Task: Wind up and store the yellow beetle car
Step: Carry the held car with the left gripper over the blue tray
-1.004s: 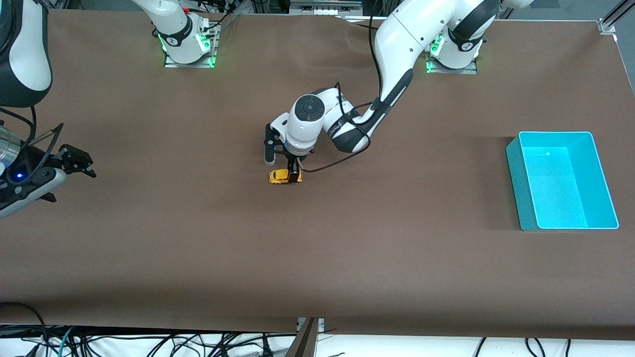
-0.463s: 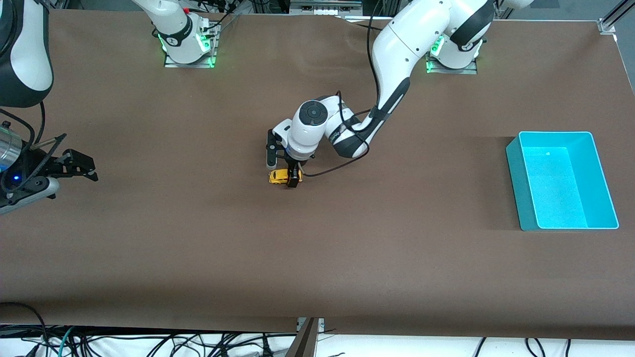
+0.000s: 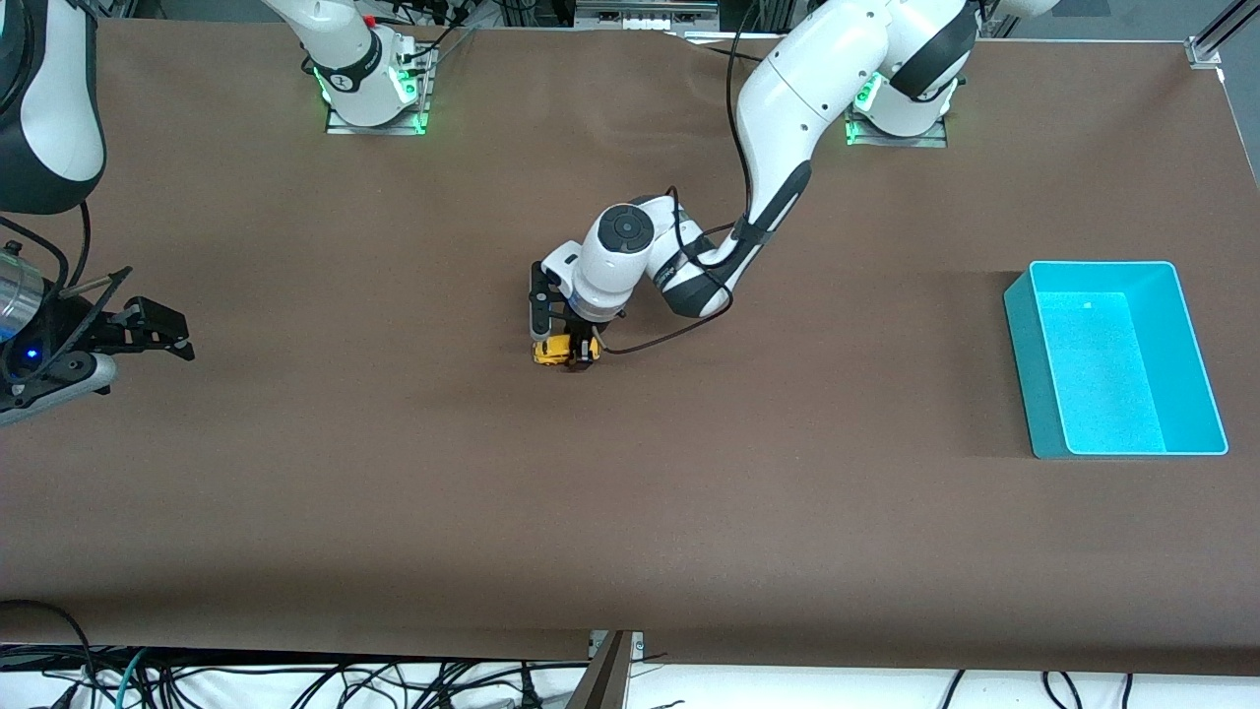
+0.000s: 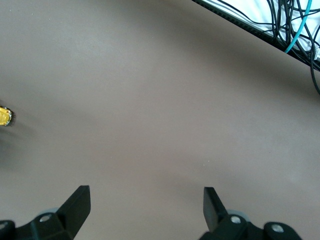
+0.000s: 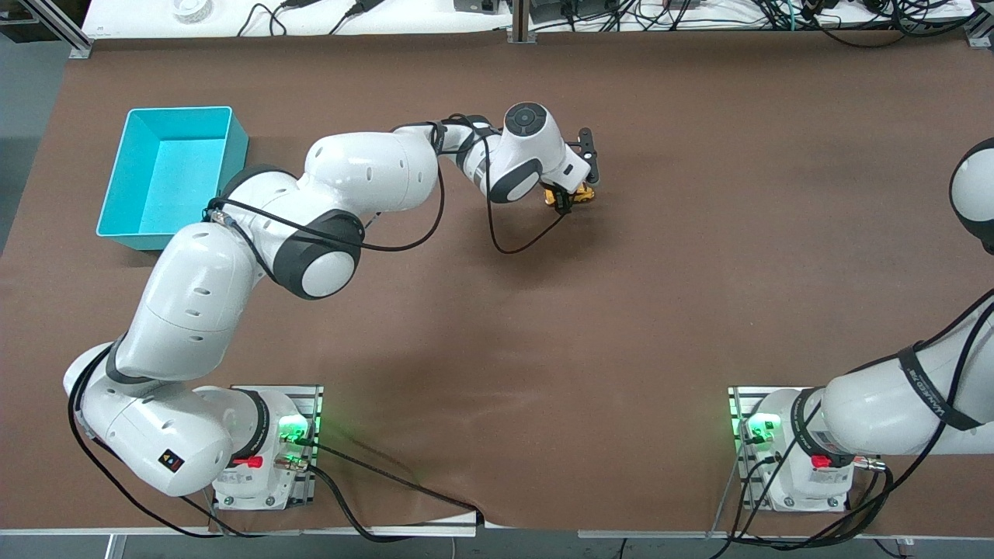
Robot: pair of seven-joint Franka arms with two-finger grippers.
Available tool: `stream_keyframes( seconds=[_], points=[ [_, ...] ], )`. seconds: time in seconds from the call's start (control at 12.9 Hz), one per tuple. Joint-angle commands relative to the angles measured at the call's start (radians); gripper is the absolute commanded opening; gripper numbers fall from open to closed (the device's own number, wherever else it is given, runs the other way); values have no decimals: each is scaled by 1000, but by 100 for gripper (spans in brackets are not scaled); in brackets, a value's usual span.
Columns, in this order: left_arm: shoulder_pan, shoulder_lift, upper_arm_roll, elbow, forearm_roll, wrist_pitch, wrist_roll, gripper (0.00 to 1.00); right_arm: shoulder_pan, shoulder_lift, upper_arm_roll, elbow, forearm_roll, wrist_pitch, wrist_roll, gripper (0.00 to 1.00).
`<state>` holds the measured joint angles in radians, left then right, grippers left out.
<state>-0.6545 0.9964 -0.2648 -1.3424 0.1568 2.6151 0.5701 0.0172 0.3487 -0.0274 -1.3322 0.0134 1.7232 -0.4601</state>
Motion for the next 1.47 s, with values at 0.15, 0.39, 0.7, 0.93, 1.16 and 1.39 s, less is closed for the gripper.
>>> stream_keyframes(
  seconds=[0.15, 0.39, 0.7, 0.93, 1.16, 1.39],
  points=[
    [87, -99, -63, 8, -54, -109, -12, 24, 1, 6, 0, 22, -7, -17, 29, 100],
    [231, -223, -135, 9, -124, -451, -3, 25, 3, 3, 1, 24, -10, -19, 103, 100],
    [429, -355, -140, 25, -143, -839, -6, 25, 4, 1, 1, 24, -4, -22, 190, 100],
    [654, -383, -142, 25, -140, -938, 40, 25, 6, -13, 7, 22, -3, -63, 288, 100],
    [791, -378, -136, 11, -128, -964, 250, 26, 6, -51, 7, 8, -3, -77, 385, 100],
    [935, -372, -123, 6, -96, -986, 562, 26, 6, -144, 7, -91, -7, -79, 388, 100]
  ],
)
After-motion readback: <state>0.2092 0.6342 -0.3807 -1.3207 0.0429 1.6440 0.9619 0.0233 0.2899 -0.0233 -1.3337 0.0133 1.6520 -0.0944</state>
